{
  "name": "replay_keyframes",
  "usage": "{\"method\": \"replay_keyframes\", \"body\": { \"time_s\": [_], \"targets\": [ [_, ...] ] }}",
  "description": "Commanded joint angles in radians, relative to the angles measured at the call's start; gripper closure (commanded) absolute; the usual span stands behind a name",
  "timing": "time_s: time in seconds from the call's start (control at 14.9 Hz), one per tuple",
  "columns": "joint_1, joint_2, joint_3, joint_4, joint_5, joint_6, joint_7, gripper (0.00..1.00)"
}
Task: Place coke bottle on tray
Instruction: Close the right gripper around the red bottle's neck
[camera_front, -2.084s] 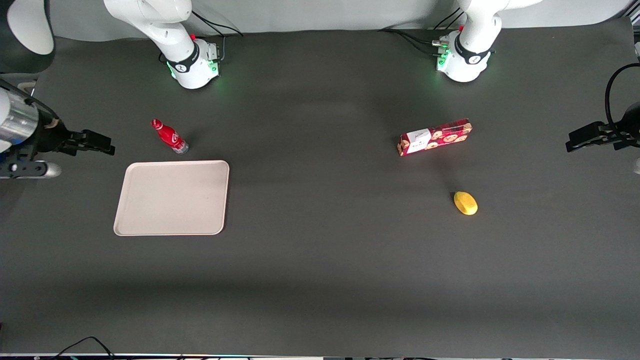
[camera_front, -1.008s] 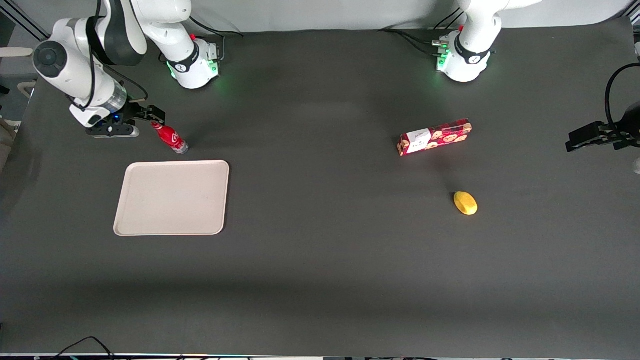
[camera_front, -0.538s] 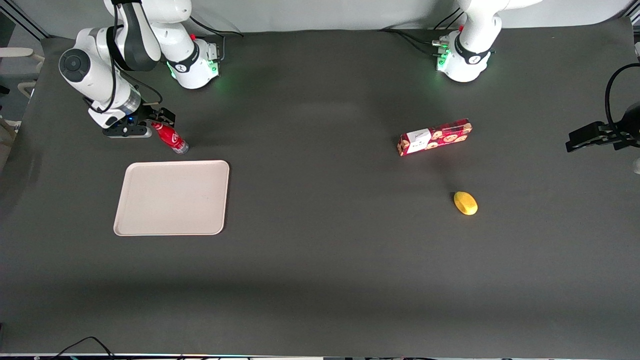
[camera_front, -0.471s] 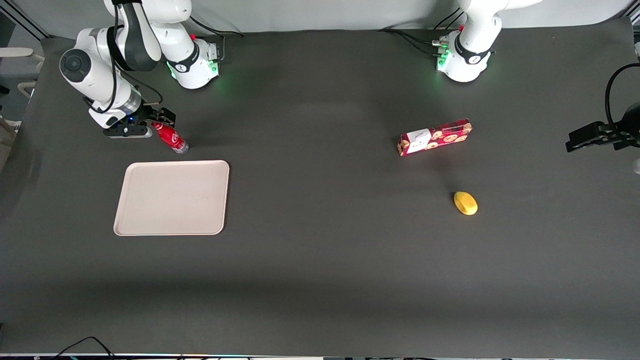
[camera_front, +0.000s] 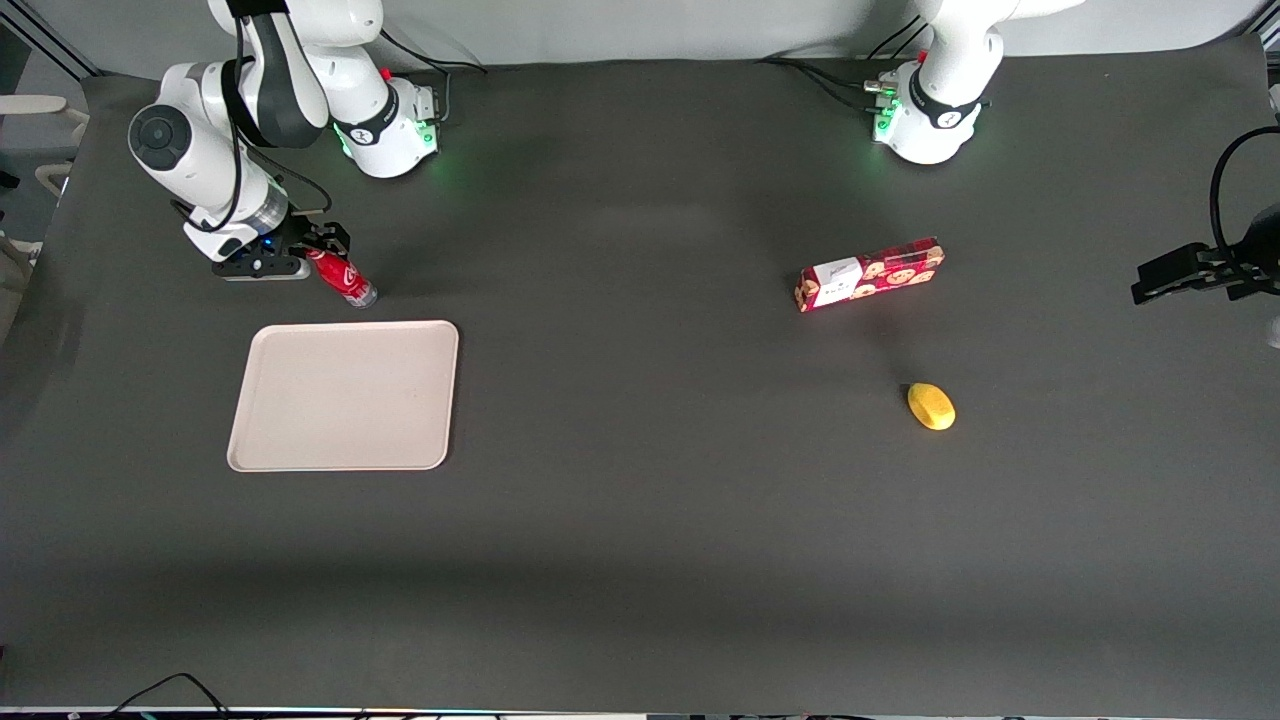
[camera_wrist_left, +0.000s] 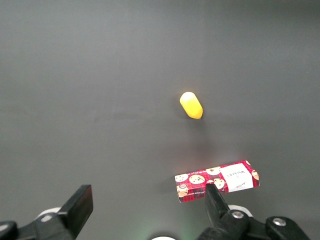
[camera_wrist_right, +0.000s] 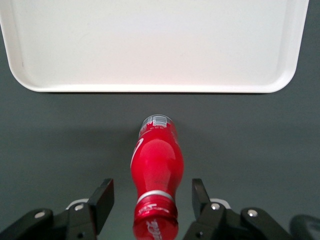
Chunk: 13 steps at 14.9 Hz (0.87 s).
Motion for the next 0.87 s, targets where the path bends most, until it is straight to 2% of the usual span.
{"method": "replay_keyframes", "body": {
  "time_s": [0.0, 0.13, 0.34, 0.4, 0.61, 0.81],
  "targets": [
    [-0.015, -0.009, 0.013, -0.033, -0.01, 0.034, -0.02, 0.41],
    [-0.015, -0.004, 0.021, -0.033, -0.01, 0.034, -0.015, 0.53],
    [-0.012, -0.002, 0.024, -0.03, -0.013, 0.033, -0.012, 0.97],
    [-0.009, -0.001, 0.024, -0.028, -0.013, 0.031, -0.012, 1.0],
    [-0.003, 0.001, 0.024, -0.013, -0.013, 0.022, -0.011, 1.0],
    [0.002, -0.005, 0.022, 0.057, -0.013, -0.093, 0.011, 1.0]
  ]
}}
